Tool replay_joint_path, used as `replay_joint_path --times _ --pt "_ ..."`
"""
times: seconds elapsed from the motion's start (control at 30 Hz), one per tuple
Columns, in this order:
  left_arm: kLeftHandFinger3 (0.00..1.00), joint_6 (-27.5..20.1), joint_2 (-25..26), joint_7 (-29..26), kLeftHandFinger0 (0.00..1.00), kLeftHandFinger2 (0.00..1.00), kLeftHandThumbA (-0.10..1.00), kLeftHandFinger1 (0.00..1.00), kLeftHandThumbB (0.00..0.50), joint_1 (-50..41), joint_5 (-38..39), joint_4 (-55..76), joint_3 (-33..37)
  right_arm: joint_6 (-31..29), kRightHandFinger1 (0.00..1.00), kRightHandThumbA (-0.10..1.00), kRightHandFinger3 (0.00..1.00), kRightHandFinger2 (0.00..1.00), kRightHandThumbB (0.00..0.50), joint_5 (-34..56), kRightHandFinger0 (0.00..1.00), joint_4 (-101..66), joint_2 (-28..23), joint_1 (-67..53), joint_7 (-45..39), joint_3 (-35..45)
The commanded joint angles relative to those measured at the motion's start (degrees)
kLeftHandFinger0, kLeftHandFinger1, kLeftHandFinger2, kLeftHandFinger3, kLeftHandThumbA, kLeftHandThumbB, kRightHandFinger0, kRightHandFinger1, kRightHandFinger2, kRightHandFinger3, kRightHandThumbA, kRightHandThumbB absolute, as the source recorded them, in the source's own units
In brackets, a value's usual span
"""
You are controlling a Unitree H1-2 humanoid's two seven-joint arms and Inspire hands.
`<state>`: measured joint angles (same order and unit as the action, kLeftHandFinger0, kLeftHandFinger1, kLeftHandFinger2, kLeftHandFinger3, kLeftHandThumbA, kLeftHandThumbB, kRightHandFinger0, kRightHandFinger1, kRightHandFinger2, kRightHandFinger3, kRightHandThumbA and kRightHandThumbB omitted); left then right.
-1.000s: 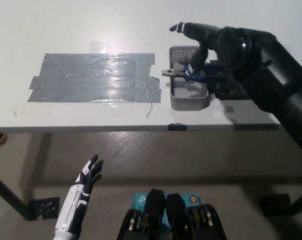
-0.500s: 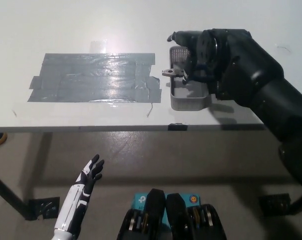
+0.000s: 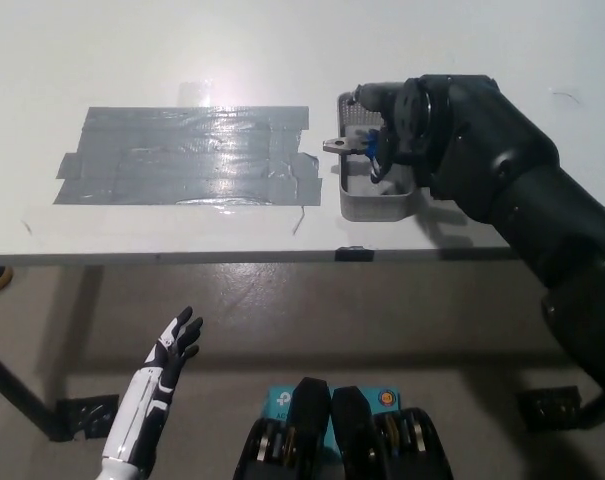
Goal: The robot picks the blue plier placed on top of the container and places it on the grey area of the table
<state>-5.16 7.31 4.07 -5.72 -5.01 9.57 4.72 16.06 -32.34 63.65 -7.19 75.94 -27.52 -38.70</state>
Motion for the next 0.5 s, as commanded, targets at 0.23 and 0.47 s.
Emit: replay_joint_path --times 0.23,0.47 --pt "1.0 -1.1 0.46 0.45 1.0 1.0 1.0 1.0 0.0 0.31 0.62 1.05 -0.67 -2.93 1.0 0.95 1.0 1.0 0.385 -0.73 1.0 2.87 0.92 3.17 1.87 1.24" --pt "1.0 -1.01 0.79 0.25 1.0 1.0 1.0 1.0 0.008 0.5 -0.37 1.23 -0.88 -3.61 1.0 0.96 1.0 1.0 0.384 -1.0 1.0 5.28 1.4 3.23 2.3 1.16"
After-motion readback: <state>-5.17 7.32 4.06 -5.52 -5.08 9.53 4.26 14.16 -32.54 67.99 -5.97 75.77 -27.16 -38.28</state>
